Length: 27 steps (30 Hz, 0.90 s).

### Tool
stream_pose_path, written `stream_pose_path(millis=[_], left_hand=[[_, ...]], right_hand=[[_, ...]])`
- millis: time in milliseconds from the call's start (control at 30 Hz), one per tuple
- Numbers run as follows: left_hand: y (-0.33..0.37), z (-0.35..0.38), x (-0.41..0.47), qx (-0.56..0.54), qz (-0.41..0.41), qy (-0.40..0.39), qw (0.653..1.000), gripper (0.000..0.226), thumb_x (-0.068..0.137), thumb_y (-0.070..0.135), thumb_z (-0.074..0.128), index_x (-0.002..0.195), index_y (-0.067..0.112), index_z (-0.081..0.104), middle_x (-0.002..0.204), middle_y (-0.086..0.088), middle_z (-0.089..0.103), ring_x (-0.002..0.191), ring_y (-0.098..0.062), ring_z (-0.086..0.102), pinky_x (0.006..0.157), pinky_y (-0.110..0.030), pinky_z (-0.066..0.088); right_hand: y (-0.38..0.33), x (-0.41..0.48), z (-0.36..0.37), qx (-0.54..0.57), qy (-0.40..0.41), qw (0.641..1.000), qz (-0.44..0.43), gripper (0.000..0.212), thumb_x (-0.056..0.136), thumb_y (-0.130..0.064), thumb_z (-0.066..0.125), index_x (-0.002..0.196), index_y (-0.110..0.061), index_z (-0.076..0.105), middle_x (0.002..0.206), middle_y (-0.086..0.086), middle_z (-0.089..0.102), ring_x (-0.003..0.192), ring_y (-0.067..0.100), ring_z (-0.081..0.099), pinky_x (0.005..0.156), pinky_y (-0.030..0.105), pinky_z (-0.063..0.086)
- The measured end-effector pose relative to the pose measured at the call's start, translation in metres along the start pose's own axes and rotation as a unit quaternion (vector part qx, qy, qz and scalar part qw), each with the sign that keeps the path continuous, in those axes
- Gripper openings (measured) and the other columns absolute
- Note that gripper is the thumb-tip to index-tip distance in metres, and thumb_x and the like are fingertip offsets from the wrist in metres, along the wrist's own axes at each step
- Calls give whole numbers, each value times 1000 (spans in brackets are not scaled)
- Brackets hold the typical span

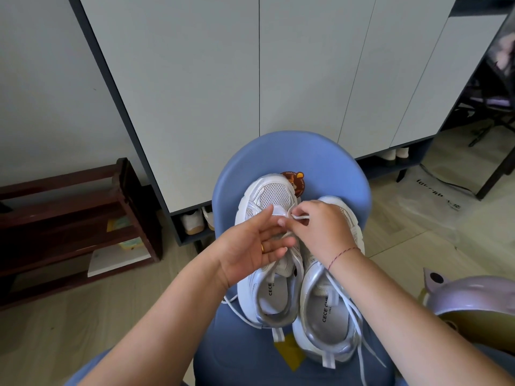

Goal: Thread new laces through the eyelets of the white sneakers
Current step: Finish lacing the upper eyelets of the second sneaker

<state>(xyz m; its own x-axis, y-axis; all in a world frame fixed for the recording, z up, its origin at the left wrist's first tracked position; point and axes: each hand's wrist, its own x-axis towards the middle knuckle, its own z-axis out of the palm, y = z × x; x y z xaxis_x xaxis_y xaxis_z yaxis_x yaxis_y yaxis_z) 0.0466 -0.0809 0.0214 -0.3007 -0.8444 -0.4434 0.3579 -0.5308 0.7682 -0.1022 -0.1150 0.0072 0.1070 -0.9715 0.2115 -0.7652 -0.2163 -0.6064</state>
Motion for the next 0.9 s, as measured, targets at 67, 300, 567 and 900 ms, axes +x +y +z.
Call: stream_pose_path(millis=[67, 300, 567, 900], left_hand=[[2, -2, 0, -1, -7, 2, 1000, 51, 94, 50, 44, 117, 7, 59, 97, -5, 69, 78, -16, 69, 61, -22, 56], [2, -1, -1, 36, 1, 1, 999, 52, 96, 49, 42, 122, 7, 57, 104, -7, 71, 78, -16, 71, 62, -23, 57], [1, -1, 2, 95, 35, 38, 994, 29, 98, 21, 51, 114, 0, 62, 98, -11, 73, 68, -18, 71, 54, -23, 56], [-14, 5, 10, 115, 82, 83, 986, 28, 100, 19, 48, 115, -1, 60, 105, -14, 67, 60, -18, 68, 56, -25, 57]], right_hand=[[0, -1, -2, 18, -20, 999, 19, 27, 77, -32, 75, 97, -15, 66, 95, -4, 62, 88, 13, 59, 75, 24, 42], [-5, -3, -6, 53, -27, 997, 58, 26, 78, -18, 69, 104, -17, 69, 101, -3, 69, 98, 14, 62, 82, 21, 44], [3, -2, -3, 117, -17, 990, 74, 19, 76, -13, 69, 94, -15, 72, 90, -1, 71, 87, 11, 66, 85, 28, 52], [11, 3, -3, 141, -31, 988, 55, 15, 77, -8, 68, 88, -17, 71, 78, -9, 65, 79, 6, 62, 78, 20, 48]])
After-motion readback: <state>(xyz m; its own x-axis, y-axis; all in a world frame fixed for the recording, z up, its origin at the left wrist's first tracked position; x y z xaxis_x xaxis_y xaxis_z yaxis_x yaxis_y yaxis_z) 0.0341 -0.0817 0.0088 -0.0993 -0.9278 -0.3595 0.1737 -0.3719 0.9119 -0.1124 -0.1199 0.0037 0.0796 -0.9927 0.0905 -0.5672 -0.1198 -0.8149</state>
